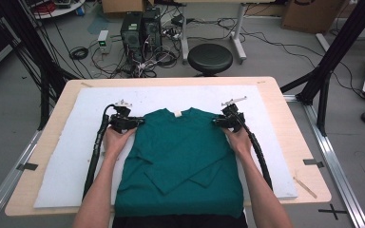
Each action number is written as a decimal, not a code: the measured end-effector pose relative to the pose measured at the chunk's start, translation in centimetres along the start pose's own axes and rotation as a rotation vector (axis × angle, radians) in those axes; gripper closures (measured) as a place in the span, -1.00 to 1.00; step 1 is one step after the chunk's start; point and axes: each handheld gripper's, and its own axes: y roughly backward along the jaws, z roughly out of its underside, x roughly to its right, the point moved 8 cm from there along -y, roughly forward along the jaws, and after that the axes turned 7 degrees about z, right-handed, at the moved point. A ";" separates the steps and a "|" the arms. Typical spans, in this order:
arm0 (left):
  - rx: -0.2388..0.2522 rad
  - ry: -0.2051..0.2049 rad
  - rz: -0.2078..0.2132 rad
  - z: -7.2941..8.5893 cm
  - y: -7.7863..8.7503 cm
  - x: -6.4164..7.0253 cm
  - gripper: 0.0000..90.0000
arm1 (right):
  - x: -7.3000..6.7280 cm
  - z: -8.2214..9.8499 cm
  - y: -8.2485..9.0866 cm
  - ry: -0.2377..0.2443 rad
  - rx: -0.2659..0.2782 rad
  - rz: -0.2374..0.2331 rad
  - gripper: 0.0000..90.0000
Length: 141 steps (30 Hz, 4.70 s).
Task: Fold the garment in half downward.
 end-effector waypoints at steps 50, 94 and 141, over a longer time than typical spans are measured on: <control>0.218 -0.007 -0.065 -9.4 5.3 1.2 0.88 | 2.0 -7.3 5.5 -0.077 0.146 -0.050 0.90; 0.208 -0.105 -0.047 -8.4 6.5 2.8 0.87 | 1.2 -7.0 7.9 -0.025 0.169 -0.113 0.90; 0.131 -0.083 0.063 4.5 7.2 7.8 0.87 | -2.7 6.7 9.1 -0.062 0.111 -0.192 0.89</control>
